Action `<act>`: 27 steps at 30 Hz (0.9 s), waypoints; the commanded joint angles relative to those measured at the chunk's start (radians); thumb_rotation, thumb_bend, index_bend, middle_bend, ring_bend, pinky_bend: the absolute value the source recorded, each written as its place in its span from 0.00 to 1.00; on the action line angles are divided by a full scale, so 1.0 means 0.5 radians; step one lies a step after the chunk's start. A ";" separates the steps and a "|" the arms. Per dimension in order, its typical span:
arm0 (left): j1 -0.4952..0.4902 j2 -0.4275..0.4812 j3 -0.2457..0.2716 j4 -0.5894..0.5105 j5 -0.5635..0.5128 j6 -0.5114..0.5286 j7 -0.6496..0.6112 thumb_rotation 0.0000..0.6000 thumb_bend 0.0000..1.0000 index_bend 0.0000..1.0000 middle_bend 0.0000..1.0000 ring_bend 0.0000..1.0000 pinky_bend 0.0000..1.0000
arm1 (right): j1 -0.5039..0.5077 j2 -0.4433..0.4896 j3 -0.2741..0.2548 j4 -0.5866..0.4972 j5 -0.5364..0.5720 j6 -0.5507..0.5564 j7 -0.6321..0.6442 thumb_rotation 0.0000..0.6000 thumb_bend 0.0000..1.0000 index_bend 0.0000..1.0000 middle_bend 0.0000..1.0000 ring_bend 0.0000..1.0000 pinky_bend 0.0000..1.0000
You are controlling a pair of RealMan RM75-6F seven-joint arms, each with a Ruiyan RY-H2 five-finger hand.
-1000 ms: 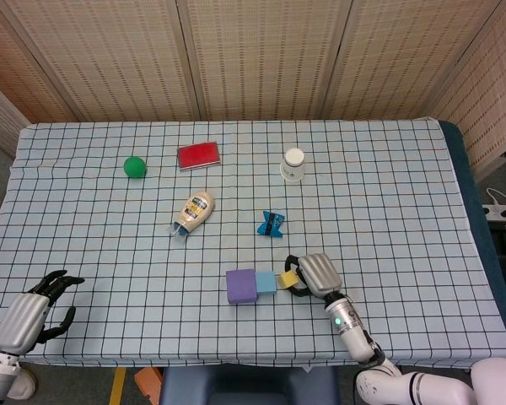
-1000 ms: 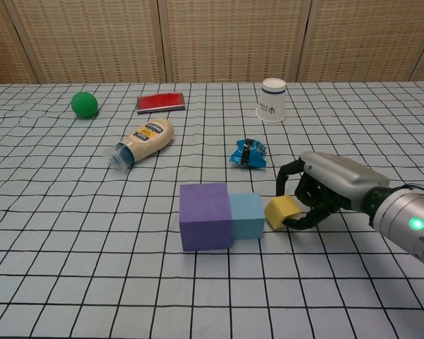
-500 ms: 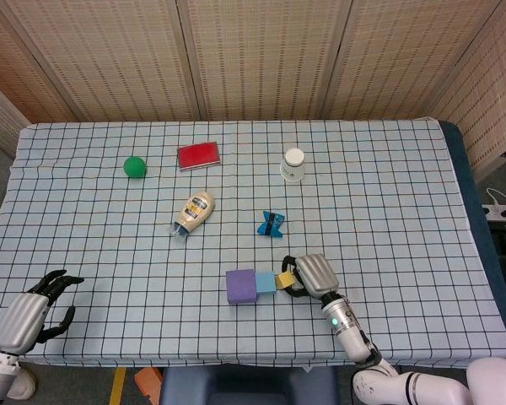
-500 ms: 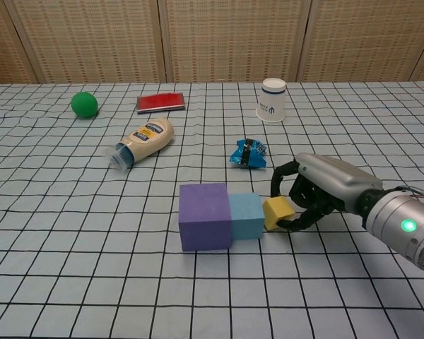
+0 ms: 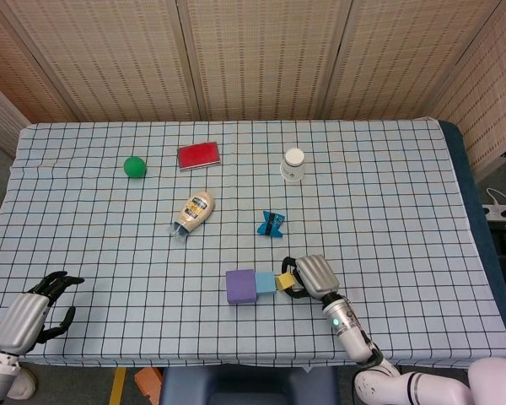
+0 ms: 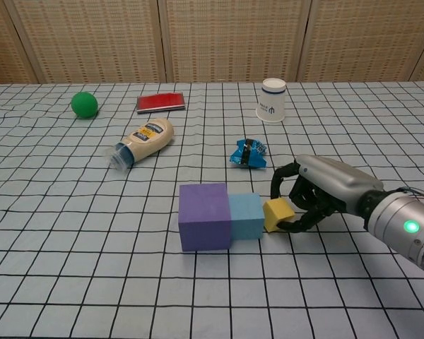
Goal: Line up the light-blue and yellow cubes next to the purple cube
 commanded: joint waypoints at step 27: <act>0.000 0.001 0.003 -0.002 0.008 0.004 0.000 1.00 0.50 0.28 0.29 0.16 0.40 | -0.032 0.304 -0.013 -0.359 0.154 -0.003 -0.247 1.00 0.17 0.47 0.90 0.84 1.00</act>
